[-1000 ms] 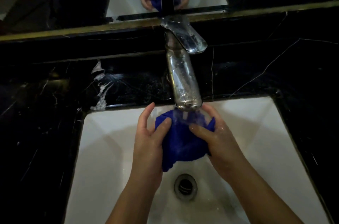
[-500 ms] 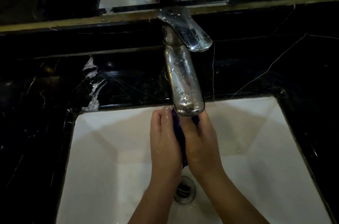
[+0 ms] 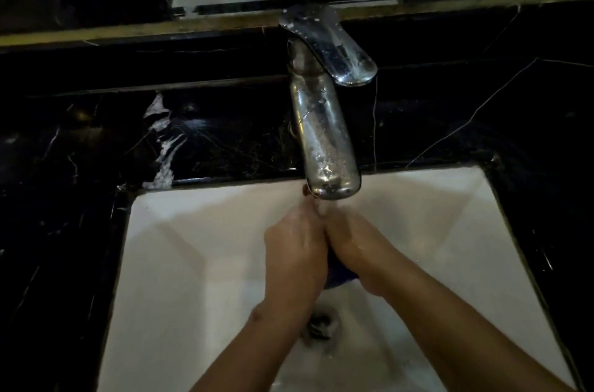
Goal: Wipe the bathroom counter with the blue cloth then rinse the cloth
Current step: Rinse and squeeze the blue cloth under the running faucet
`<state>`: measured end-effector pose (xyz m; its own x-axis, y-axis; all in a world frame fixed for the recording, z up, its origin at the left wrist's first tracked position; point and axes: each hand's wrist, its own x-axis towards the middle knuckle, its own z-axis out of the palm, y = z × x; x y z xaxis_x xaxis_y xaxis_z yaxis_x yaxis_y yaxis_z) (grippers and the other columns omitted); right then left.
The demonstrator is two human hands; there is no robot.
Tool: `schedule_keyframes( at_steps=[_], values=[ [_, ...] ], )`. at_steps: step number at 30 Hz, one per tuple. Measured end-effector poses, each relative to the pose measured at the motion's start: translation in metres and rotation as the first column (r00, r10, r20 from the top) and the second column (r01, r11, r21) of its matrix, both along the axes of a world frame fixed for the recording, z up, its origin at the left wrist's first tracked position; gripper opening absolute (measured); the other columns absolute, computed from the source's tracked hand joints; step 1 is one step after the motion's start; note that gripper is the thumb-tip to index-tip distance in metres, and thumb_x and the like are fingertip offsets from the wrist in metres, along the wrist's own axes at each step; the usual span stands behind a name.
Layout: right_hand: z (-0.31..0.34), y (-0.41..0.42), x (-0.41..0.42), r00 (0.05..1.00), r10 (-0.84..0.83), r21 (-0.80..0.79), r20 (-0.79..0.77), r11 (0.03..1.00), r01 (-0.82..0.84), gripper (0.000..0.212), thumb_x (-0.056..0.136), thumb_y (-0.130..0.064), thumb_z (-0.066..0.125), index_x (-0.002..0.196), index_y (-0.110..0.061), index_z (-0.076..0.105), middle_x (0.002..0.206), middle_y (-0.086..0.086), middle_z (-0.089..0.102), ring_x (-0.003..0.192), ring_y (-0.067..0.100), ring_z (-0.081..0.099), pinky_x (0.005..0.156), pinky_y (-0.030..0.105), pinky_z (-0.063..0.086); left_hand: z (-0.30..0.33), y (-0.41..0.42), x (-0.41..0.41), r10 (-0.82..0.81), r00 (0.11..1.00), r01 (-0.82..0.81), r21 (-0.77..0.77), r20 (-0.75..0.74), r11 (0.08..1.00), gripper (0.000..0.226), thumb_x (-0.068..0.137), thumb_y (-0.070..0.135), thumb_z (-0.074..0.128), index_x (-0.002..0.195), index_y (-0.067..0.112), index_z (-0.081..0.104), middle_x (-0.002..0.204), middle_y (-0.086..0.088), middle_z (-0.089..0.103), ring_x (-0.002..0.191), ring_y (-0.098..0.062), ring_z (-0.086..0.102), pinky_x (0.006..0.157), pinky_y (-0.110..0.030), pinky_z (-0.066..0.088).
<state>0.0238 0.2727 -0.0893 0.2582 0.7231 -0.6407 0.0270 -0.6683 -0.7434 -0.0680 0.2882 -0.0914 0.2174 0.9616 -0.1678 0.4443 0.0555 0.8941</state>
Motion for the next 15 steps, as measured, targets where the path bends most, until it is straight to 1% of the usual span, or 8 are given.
schedule_keyframes(
  at_steps=[3, 5, 6, 8, 10, 11, 13, 15],
  values=[
    [0.001, -0.015, 0.01, 0.989, -0.097, 0.004, -0.108, 0.995, 0.098, 0.042, 0.093, -0.057, 0.057, 0.094, -0.02, 0.076, 0.088, 0.007, 0.079, 0.085, 0.031, 0.076, 0.083, 0.058, 0.06, 0.009, -0.002, -0.01, 0.033, 0.986, -0.011, -0.129, 0.166, 0.992, 0.028, 0.103, 0.032, 0.057, 0.079, 0.017, 0.059, 0.072, 0.006, 0.069, 0.062, -0.002, 0.062, 0.055, -0.013, 0.045],
    [0.002, -0.024, 0.02, 0.918, -0.265, 0.035, -0.294, 0.957, 0.288, 0.043, 0.089, -0.06, 0.06, 0.103, -0.022, 0.074, 0.096, 0.006, 0.079, 0.092, 0.029, 0.076, 0.09, 0.054, 0.059, 0.024, 0.004, -0.012, 0.149, 0.925, -0.026, -0.334, 0.35, 0.942, 0.012, 0.095, 0.024, 0.068, 0.1, 0.015, 0.063, 0.087, -0.001, 0.077, 0.079, -0.018, 0.075, 0.069, -0.032, 0.061],
    [0.003, -0.029, 0.023, 0.869, -0.286, 0.013, -0.403, 0.948, 0.318, 0.044, 0.089, -0.059, 0.06, 0.108, -0.021, 0.073, 0.101, 0.007, 0.079, 0.095, 0.029, 0.076, 0.093, 0.053, 0.058, 0.032, 0.007, -0.013, 0.182, 0.894, -0.006, -0.397, 0.409, 0.918, 0.02, 0.091, 0.02, 0.073, 0.108, 0.017, 0.064, 0.094, -0.006, 0.079, 0.085, -0.027, 0.077, 0.075, -0.044, 0.062],
    [0.002, -0.038, 0.021, 0.77, -0.285, -0.076, -0.572, 0.952, 0.296, 0.05, 0.087, -0.057, 0.064, 0.115, -0.017, 0.073, 0.106, 0.011, 0.078, 0.092, 0.03, 0.076, 0.087, 0.049, 0.06, 0.038, 0.011, -0.017, 0.271, 0.826, 0.01, -0.492, 0.495, 0.87, 0.035, 0.088, 0.011, 0.075, 0.12, 0.023, 0.064, 0.104, -0.012, 0.078, 0.093, -0.036, 0.076, 0.082, -0.052, 0.06],
    [-0.002, -0.046, 0.018, 0.609, -0.317, -0.164, -0.727, 0.942, 0.294, 0.049, 0.082, -0.053, 0.07, 0.102, -0.009, 0.077, 0.088, 0.012, 0.076, 0.067, 0.024, 0.073, 0.058, 0.034, 0.06, 0.038, 0.011, -0.021, 0.379, 0.743, 0.031, -0.595, 0.551, 0.804, 0.043, 0.089, 0.008, 0.069, 0.127, 0.027, 0.064, 0.114, -0.012, 0.076, 0.098, -0.034, 0.075, 0.083, -0.048, 0.06],
    [-0.005, -0.05, 0.018, 0.535, -0.331, -0.188, -0.777, 0.934, 0.305, 0.047, 0.079, -0.049, 0.076, 0.098, -0.007, 0.077, 0.082, 0.013, 0.073, 0.061, 0.022, 0.07, 0.05, 0.03, 0.057, 0.037, 0.01, -0.023, 0.433, 0.696, 0.044, -0.636, 0.573, 0.77, 0.044, 0.091, 0.007, 0.066, 0.129, 0.028, 0.064, 0.117, -0.01, 0.075, 0.1, -0.032, 0.075, 0.082, -0.045, 0.06],
    [-0.008, -0.056, 0.019, 0.426, -0.337, -0.194, -0.84, 0.919, 0.344, 0.05, 0.066, -0.035, 0.093, 0.103, -0.006, 0.077, 0.094, 0.016, 0.072, 0.073, 0.025, 0.071, 0.06, 0.032, 0.058, 0.035, 0.01, -0.026, 0.514, 0.594, 0.098, -0.69, 0.618, 0.717, 0.045, 0.095, 0.004, 0.059, 0.132, 0.028, 0.064, 0.124, -0.006, 0.073, 0.105, -0.028, 0.074, 0.08, -0.043, 0.062],
    [-0.01, -0.058, 0.019, 0.34, -0.326, -0.189, -0.882, 0.905, 0.38, 0.06, 0.058, -0.017, 0.097, 0.113, -0.005, 0.076, 0.114, 0.02, 0.069, 0.089, 0.03, 0.072, 0.075, 0.039, 0.058, 0.035, 0.01, -0.027, 0.56, 0.495, 0.177, -0.708, 0.664, 0.683, 0.046, 0.098, 0.003, 0.052, 0.135, 0.027, 0.064, 0.128, -0.008, 0.071, 0.102, -0.026, 0.074, 0.073, -0.04, 0.063]
  ],
)
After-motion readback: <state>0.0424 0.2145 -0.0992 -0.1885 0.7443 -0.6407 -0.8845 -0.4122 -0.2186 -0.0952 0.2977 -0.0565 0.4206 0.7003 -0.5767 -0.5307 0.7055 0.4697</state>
